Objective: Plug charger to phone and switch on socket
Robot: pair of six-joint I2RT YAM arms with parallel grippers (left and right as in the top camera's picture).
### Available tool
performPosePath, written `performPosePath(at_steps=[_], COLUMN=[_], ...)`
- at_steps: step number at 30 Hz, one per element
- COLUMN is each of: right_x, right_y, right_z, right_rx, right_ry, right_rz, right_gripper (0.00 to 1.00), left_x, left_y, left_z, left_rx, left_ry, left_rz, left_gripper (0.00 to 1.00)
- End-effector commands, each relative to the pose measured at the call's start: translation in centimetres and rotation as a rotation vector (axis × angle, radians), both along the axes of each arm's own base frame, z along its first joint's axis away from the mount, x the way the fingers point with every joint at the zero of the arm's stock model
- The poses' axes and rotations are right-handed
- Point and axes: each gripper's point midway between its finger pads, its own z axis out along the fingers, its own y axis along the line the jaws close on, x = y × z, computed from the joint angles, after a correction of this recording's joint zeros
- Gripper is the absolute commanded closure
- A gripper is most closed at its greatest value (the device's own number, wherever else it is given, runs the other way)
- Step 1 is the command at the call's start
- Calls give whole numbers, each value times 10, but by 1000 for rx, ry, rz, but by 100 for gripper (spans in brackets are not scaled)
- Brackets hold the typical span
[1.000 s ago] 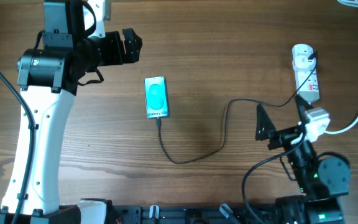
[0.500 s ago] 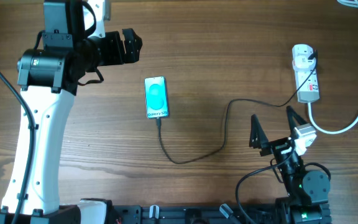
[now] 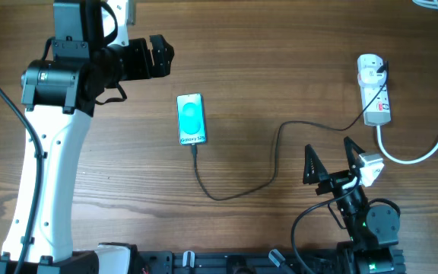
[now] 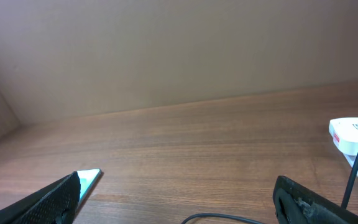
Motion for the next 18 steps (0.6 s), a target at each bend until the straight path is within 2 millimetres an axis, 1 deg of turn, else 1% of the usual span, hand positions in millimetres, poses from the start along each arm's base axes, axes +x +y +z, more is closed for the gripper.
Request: performPosePath(at_steps=[1,11,14,18], right_x=[0,0,0,0], right_y=[-1,-1,-1,-1], right_z=[2,2,2,2], right_rx=[16,16,16,16], right_ry=[-8,-8,-8,-8], right_rz=[-8,-8,-8,-8], right_gripper=[0,0,0,0], left_x=[1,1,2,-10], left_y=[1,1,10,13], left_z=[4,4,5,15], left_rx=[-1,1,43,67], left_ry=[-11,-12,-26,-77], left_rz=[1,2,34,17], left_gripper=[0,0,0,0])
